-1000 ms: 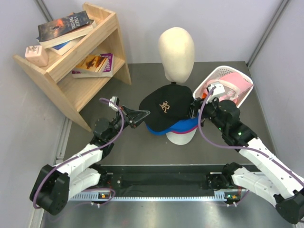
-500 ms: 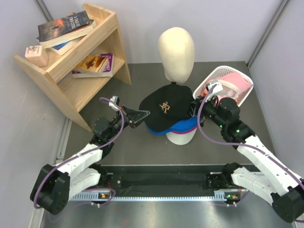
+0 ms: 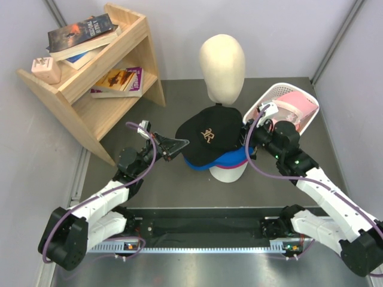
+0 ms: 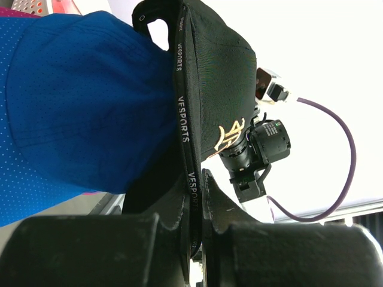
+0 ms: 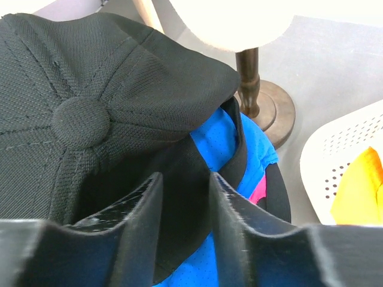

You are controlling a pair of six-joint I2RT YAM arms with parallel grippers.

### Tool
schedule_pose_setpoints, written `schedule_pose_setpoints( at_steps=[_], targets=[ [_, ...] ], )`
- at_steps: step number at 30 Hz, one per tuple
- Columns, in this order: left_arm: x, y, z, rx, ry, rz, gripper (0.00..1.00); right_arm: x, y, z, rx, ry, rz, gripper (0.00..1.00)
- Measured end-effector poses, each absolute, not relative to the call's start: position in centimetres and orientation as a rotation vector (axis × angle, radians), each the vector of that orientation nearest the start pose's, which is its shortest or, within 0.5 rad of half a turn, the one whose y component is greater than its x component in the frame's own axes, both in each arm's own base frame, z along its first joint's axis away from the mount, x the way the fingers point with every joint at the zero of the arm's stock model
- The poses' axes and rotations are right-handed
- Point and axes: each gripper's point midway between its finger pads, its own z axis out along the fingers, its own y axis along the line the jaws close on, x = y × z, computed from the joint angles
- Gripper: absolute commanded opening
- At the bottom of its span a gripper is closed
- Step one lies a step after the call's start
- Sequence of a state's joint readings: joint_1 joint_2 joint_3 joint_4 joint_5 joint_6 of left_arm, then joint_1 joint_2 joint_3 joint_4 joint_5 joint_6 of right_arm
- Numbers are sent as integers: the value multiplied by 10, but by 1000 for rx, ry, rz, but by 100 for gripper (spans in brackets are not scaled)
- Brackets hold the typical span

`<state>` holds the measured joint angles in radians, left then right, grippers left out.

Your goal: Stack the hats

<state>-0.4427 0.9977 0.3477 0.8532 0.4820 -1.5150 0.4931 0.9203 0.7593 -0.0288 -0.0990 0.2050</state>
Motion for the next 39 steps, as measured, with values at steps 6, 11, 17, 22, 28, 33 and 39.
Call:
schedule_pose_setpoints(
  at_steps=[6, 11, 17, 22, 28, 33, 39],
  targets=[
    [234, -242, 275, -408, 1655, -1883, 0, 295, 189, 250, -362, 1779, 582, 0],
    [234, -241, 274, -403, 1655, -1878, 0, 294, 186, 250, -360, 1787, 572, 0],
    [235, -239, 274, -403, 1653, -1875, 0, 277, 167, 265, -321, 1760, 534, 0],
    [236, -238, 274, -402, 1653, -1874, 0, 264, 154, 280, -292, 1719, 517, 1],
    [237, -237, 274, -398, 1652, -1879, 0, 257, 160, 267, -270, 1758, 586, 32],
    [236, -237, 275, -392, 1652, -1883, 0, 250, 172, 242, -256, 1823, 680, 45],
    [236, -236, 275, -389, 1652, -1883, 0, 251, 180, 245, -216, 1823, 754, 56]
  ],
)
